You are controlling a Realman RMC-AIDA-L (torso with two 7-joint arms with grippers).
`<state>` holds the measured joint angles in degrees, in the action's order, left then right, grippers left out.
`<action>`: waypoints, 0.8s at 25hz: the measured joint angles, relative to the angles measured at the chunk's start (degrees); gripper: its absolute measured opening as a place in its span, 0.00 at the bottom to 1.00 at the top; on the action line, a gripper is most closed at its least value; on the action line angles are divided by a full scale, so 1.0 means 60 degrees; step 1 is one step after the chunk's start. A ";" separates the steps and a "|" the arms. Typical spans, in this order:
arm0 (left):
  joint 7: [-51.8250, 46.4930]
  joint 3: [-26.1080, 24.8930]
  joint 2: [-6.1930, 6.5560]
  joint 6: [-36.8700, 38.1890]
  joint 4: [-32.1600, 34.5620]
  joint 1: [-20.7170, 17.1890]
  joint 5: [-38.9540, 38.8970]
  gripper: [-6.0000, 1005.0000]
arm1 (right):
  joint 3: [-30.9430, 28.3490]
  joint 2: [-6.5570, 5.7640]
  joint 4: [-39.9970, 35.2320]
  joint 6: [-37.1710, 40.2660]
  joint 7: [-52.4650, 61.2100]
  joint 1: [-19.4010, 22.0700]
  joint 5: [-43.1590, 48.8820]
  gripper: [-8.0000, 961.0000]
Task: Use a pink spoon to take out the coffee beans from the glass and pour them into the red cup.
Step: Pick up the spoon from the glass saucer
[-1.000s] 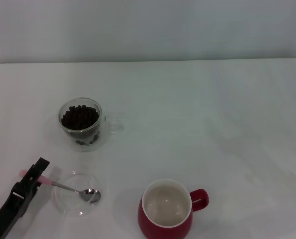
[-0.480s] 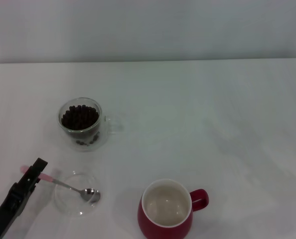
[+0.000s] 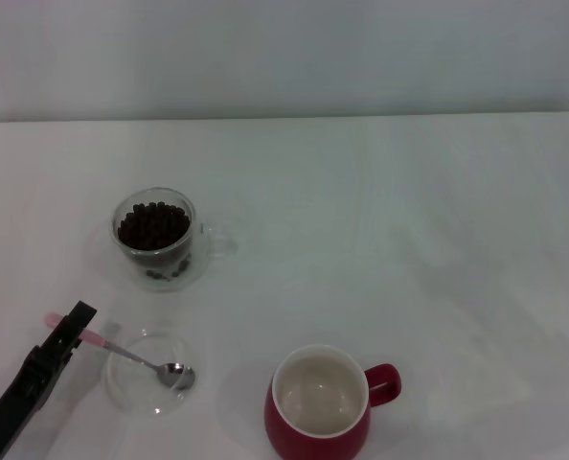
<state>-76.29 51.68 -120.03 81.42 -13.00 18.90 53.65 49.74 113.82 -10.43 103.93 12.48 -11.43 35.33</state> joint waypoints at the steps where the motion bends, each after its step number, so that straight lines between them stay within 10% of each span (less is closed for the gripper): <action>1: 0.0013 0.0000 0.0008 -0.0067 0.0000 0.0029 0.0015 0.50 | 0.0000 0.0000 -0.0002 0.0000 0.0000 0.0000 0.0000 0.72; 20: 0.0179 -0.0006 0.0040 -0.0373 0.0118 0.0080 0.0048 0.24 | 0.0000 0.0014 0.0011 0.0022 -0.0002 0.0015 -0.0030 0.72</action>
<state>-75.22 51.65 -119.79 79.18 -12.30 19.38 53.94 49.74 113.90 -10.37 104.07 12.47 -11.34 35.15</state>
